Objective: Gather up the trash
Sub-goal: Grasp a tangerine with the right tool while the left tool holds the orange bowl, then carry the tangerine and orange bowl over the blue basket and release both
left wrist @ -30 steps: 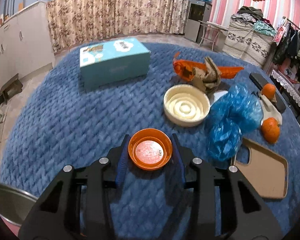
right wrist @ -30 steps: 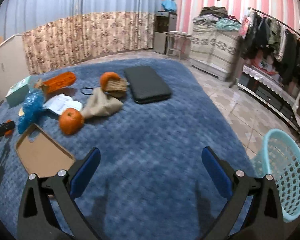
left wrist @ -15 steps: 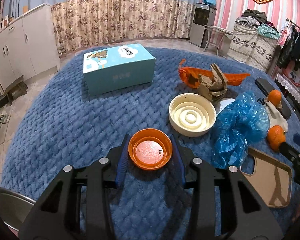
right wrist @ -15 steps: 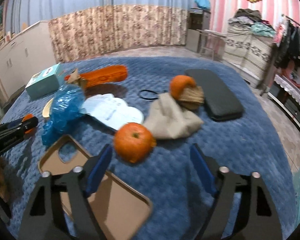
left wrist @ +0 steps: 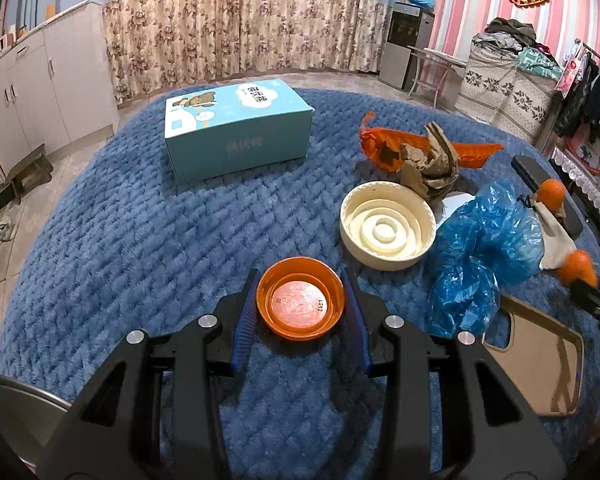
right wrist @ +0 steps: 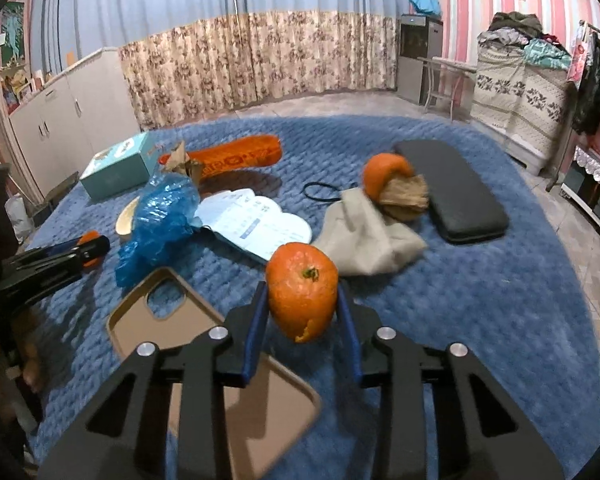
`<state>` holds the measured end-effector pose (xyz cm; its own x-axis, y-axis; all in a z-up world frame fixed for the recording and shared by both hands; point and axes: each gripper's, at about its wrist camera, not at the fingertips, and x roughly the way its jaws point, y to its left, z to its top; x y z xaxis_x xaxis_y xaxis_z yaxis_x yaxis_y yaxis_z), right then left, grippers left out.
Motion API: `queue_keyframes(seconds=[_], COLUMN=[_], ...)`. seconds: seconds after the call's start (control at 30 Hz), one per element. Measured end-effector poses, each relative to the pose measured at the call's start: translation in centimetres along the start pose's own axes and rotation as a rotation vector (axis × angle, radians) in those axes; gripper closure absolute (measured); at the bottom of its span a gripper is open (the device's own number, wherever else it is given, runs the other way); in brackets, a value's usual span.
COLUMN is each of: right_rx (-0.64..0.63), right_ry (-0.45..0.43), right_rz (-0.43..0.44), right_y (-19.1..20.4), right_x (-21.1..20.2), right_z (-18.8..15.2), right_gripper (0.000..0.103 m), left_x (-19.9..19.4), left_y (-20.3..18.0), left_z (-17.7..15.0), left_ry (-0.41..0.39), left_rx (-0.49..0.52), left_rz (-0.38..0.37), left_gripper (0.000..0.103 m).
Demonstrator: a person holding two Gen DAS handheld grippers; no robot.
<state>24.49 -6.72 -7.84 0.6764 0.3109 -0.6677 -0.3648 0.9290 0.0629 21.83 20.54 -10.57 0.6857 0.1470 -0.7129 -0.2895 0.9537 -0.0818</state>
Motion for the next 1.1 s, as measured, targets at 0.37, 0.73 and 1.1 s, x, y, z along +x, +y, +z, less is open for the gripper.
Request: queue_keyframes(seconds=[0.37, 0.73, 1.1], right_rx=[0.13, 0.283, 0.429], right_ry=[-0.092, -0.167, -0.182], right_rz=[-0.206, -0.496, -0.548], right_y=[-10.2, -21.7, -28.7], right_x=[-9.6, -19.5, -21.6], right_z=[-2.7, -6.3, -9.5], right_gripper=[0.069, 0.069, 0.069], left_x=[-3.2, -9.5, -10.9], left_y=[-2.5, -14.3, -25.7], left_z=[0.7, 2.0, -0.6], left_ry=[-0.103, -0.238, -0.244], left_rx=[0.063, 0.224, 0.353], left_rz=[0.002, -0.171, -0.295], left_gripper=[0.064, 0.064, 0.064])
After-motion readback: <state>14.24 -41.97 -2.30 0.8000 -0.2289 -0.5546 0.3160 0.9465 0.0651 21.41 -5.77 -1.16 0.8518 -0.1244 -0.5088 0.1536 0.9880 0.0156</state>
